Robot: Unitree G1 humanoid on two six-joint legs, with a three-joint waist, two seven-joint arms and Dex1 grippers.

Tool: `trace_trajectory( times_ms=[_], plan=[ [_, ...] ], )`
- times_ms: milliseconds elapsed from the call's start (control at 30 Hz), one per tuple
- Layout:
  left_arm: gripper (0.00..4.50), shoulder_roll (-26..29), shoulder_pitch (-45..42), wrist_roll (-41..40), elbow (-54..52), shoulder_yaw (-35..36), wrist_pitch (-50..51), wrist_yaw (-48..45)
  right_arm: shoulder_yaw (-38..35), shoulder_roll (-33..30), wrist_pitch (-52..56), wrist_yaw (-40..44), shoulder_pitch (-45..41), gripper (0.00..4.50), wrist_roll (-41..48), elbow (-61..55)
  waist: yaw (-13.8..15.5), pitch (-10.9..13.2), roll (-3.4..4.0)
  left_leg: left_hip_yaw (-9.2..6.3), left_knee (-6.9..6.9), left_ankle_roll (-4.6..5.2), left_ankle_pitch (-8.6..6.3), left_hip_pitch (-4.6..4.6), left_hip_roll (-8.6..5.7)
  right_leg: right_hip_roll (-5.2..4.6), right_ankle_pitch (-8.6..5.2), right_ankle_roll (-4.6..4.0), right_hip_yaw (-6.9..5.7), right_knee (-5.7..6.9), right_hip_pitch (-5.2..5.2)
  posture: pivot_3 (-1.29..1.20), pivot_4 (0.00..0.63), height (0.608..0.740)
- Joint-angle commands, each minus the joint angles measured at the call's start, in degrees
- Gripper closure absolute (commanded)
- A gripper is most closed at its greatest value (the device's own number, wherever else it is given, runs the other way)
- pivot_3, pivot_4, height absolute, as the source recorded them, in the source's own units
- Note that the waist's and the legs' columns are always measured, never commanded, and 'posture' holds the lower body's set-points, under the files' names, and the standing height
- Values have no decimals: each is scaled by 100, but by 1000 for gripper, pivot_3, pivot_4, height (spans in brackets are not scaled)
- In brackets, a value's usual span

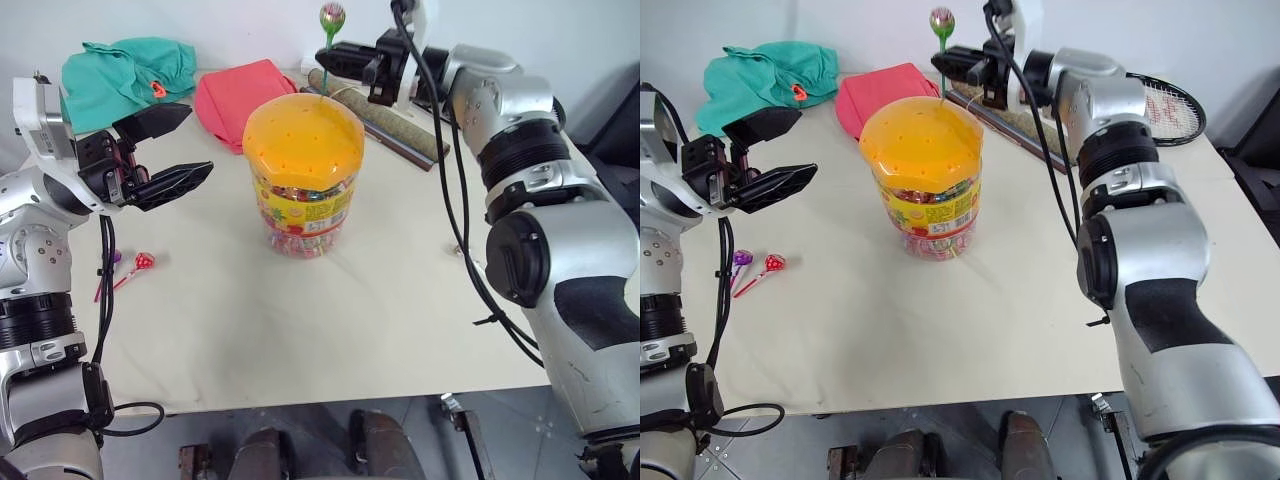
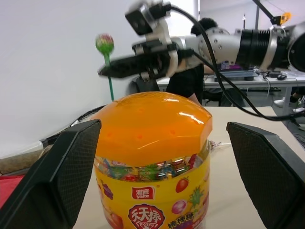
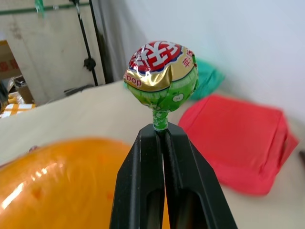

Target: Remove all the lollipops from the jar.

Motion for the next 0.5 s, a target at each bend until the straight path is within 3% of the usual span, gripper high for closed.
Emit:
trace_trajectory(
  times_ms=[33,267,500],
  plan=[
    [0,45,-122,-76,42,5,0,-88,-318,-318,-176,-380,-443,4458,107,-280,14,0,0,-1,0,0,0,0,-1,0,0,0,1,0,0,0,150,740],
    [0,88,-134,-78,122,-26,-11,-244,-221,-1084,1124,-1688,-533,4458,-300,-528,50,0,0,-3,2,-1,0,-10,-4,-2,0,0,3,-1,1,0,150,740],
    [0,232,71,-90,27,77,100,-291,323,-1906,2866,-1891,711,4458,-764,-1993,47,0,0,10,18,0,0,-48,-4,-1,0,0,-3,0,-25,0,150,740]
  ],
)
